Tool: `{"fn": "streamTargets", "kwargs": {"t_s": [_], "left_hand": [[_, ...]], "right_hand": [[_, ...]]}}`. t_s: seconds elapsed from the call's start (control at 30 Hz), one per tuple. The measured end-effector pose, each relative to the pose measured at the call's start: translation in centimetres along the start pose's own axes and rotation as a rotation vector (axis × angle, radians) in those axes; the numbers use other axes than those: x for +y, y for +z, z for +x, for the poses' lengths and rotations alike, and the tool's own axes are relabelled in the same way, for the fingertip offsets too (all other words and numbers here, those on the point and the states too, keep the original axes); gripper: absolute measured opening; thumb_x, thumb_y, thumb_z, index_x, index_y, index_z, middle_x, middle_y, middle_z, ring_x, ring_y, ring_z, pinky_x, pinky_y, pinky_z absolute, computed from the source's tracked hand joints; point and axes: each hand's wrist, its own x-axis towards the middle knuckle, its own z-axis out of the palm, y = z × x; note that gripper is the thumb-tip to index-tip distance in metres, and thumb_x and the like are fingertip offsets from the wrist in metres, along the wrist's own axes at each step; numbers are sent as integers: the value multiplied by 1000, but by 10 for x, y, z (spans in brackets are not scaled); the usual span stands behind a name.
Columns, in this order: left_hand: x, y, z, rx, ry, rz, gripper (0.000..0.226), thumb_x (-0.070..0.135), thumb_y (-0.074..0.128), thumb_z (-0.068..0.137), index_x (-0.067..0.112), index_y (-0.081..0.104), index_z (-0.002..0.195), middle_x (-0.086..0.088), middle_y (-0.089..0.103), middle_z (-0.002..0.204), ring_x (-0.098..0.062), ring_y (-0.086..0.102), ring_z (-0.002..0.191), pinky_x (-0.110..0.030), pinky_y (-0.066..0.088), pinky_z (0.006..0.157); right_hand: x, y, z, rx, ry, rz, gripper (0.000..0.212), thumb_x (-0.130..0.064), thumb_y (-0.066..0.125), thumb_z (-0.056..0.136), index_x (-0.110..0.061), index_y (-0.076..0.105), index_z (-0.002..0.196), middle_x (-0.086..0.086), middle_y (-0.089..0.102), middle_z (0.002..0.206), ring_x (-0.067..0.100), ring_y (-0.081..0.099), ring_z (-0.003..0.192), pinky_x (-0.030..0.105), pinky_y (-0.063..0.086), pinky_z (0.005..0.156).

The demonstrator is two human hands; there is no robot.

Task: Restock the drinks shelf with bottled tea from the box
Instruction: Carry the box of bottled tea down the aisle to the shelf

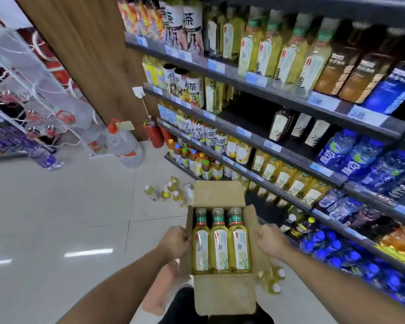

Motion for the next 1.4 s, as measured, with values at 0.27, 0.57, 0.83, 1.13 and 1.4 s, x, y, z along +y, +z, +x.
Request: {"fn": "streamTargets", "kwargs": {"t_s": [0.27, 0.57, 0.83, 1.13, 1.4], "left_hand": [[-2, -73, 162, -102, 184, 90, 41, 28, 52, 92, 7, 54, 57, -10, 61, 63, -23, 60, 64, -17, 36, 48], [5, -116, 306, -265, 382, 229, 42, 29, 50, 96, -3, 65, 72, -20, 68, 75, -31, 66, 73, -40, 50, 61], [14, -116, 361, -325, 463, 373, 42, 35, 49, 96, 2, 71, 81, -14, 72, 83, -29, 68, 80, -38, 55, 69], [-15, -55, 409, -329, 288, 353, 47, 36, 41, 96, 2, 72, 82, -12, 71, 82, -28, 67, 78, -37, 57, 66], [-58, 8, 475, -350, 362, 468, 44, 32, 42, 99, 9, 51, 64, -11, 60, 68, -28, 57, 67, -36, 44, 60]], "right_hand": [[-43, -44, 106, 12, 147, 110, 40, -24, 42, 98, -21, 43, 58, -9, 42, 56, 18, 56, 68, 31, 49, 65], [-81, -33, 173, 83, 451, 297, 41, -31, 35, 101, -8, 67, 89, 14, 69, 93, 30, 64, 91, 33, 44, 73], [-87, -14, 212, 97, 551, 310, 48, -38, 31, 103, -12, 65, 79, 13, 72, 90, 31, 66, 88, 33, 48, 71], [-65, 52, 275, 34, 518, 350, 49, -32, 25, 104, -9, 68, 98, 11, 70, 99, 29, 63, 98, 32, 53, 79], [-59, 140, 328, -56, 657, 426, 43, -37, 31, 100, -16, 61, 76, 7, 65, 82, 24, 58, 74, 28, 49, 62]]}}
